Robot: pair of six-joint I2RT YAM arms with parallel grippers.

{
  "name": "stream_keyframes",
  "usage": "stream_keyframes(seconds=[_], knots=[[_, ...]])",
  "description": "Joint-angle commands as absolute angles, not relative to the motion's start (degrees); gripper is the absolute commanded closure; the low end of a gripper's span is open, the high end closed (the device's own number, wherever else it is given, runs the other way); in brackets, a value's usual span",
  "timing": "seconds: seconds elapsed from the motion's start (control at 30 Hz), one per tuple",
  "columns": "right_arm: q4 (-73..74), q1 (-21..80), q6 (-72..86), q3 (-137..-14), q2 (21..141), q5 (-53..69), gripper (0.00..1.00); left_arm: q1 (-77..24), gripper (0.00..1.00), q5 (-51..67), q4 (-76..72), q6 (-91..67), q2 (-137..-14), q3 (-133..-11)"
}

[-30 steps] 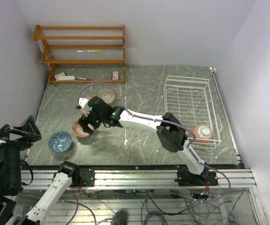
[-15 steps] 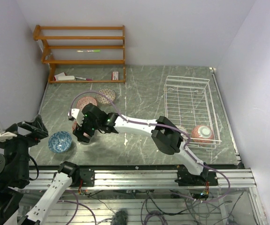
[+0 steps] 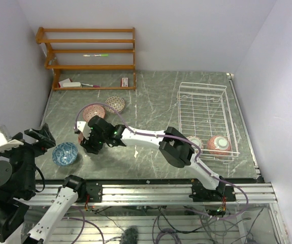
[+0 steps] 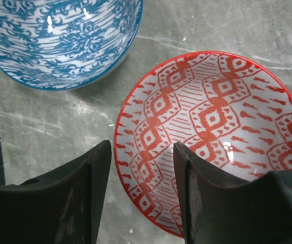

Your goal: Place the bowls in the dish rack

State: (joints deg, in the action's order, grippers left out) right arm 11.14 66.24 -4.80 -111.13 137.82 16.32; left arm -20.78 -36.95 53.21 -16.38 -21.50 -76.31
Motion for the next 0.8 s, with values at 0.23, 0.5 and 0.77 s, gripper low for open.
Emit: stream_keyframes(seconds=[0.23, 0.5, 0.77], knots=[[10.99, 66.46, -5.98, -110.48, 138.01, 11.56, 0.67, -21.45, 0.02, -36.85, 50.62, -15.87, -21.53, -75.67], [9.41, 66.47, -4.72, -106.49, 134.58, 12.43, 0.81, -21.42, 0.02, -36.65, 51.35, -16.52, -20.97, -75.93], [4.78, 65.93, 0.09, -98.10, 125.26, 15.27, 1.00, -21.45, 0.03, -36.23, 51.85, -17.36, -20.48, -76.75]])
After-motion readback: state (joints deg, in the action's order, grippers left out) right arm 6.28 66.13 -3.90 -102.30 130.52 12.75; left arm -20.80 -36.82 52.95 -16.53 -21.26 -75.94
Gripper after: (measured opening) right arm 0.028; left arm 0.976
